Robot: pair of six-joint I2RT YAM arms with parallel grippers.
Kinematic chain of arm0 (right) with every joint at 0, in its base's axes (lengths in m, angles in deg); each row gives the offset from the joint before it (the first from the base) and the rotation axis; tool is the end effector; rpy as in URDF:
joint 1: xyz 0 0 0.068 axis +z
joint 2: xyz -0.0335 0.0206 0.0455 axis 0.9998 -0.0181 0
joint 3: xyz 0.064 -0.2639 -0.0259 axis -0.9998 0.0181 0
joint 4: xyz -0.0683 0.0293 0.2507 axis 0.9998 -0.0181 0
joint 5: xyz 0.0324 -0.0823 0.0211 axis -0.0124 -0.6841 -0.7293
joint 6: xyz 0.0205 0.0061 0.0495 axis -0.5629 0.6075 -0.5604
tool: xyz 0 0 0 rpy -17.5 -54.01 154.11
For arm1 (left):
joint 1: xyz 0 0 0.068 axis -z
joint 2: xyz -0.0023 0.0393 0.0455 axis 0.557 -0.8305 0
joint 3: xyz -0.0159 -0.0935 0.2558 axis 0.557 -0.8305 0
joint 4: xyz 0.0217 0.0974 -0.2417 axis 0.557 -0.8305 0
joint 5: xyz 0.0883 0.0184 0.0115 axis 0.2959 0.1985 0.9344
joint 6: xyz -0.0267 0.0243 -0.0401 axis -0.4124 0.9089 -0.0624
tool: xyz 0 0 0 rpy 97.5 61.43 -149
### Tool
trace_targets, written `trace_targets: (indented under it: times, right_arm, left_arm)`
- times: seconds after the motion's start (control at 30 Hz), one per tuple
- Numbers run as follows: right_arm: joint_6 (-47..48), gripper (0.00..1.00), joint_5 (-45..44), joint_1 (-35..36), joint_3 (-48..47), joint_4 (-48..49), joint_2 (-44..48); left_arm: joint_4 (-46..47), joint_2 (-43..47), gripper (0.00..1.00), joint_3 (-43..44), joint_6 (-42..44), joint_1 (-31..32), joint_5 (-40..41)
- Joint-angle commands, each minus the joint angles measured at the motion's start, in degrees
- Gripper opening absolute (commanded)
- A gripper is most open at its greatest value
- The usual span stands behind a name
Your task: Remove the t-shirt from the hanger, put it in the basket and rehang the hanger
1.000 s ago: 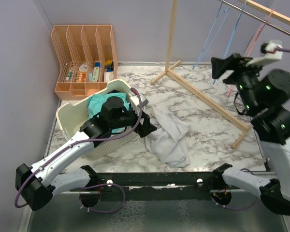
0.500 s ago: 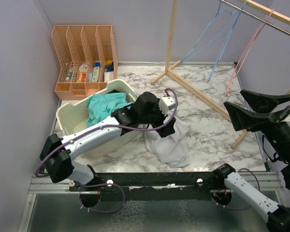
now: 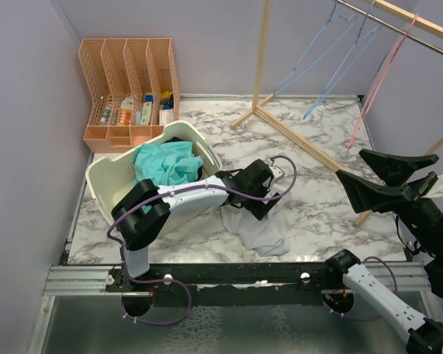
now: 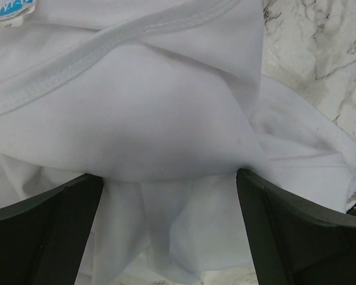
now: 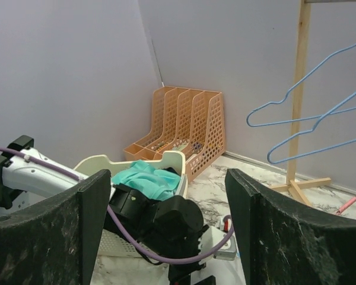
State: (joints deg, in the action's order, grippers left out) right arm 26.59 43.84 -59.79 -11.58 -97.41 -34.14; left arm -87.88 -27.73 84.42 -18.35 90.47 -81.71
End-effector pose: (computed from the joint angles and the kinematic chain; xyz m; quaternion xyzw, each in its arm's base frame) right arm 0.0101 0.0119 0.4919 -0.1395 0.5808 0.3374 0.7276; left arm 0.2138 -0.3265 0.2115 0.3746 0.8682 -0.1922 0.2625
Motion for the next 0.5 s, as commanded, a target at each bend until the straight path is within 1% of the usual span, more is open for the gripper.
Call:
trace_targets:
  times: [0.0, 0.17, 0.33, 0.47]
  right_arm:
    - [-0.79, 0.78, 0.59, -0.08, 1.07, 1.52, 1.15]
    - [-0.21, 0.78, -0.2, -0.08, 0.93, 0.4, 1.57]
    - [-0.17, 0.78, -1.03, -0.08, 1.17, -0.06, 2.03]
    - [-0.65, 0.78, -1.35, -0.08, 1.98, 0.25, 2.01]
  left_arm:
    - [4.33, -1.62, 0.99, 0.35, -5.35, 0.83, 5.79]
    - [7.04, -4.22, 0.99, -1.57, -7.17, 0.86, 4.41]
    - [8.37, -5.77, 0.86, -3.29, -7.02, 0.86, 1.82]
    - [8.22, -5.51, 0.7, -3.67, -5.84, 0.73, 0.82]
